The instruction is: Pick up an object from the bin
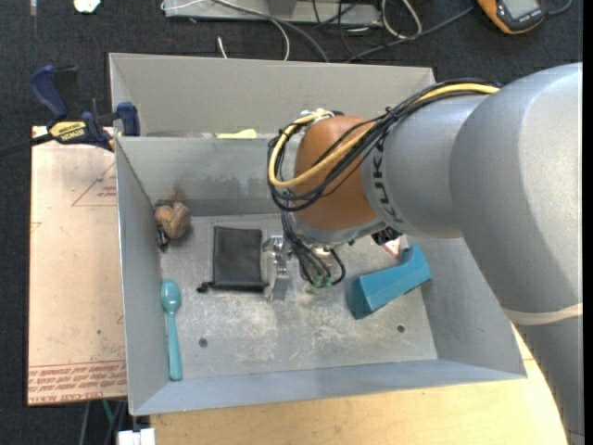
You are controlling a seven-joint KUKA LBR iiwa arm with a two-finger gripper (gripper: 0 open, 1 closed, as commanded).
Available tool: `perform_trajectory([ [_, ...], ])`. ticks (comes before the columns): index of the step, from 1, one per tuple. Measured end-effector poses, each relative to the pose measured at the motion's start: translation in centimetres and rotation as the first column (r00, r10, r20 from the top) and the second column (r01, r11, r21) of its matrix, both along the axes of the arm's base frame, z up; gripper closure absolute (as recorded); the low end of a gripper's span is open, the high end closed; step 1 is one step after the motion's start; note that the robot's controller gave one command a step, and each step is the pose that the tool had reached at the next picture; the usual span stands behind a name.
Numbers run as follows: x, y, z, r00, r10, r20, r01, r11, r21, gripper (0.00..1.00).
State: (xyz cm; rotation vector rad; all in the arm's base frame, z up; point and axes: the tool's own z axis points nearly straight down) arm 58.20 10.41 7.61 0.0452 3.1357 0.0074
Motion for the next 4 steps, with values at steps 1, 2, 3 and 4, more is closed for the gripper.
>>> perform_trajectory([
  [1,0.0,0.0,0.0,1.0,0.0,0.0,0.0,1.0,0.0,1.0],
  [2,-0.1,-0.5,5.8,0.999,0.039,-0.004,-0.039,0.999,-0.001,1.0],
  [3,-0.6,1.0,6.3,0.958,0.287,0.007,-0.287,0.958,-0.002,1.0],
  [4,0.0,0.2,10.4,0.908,0.419,-0.003,-0.419,0.908,-0.001,1.0],
])
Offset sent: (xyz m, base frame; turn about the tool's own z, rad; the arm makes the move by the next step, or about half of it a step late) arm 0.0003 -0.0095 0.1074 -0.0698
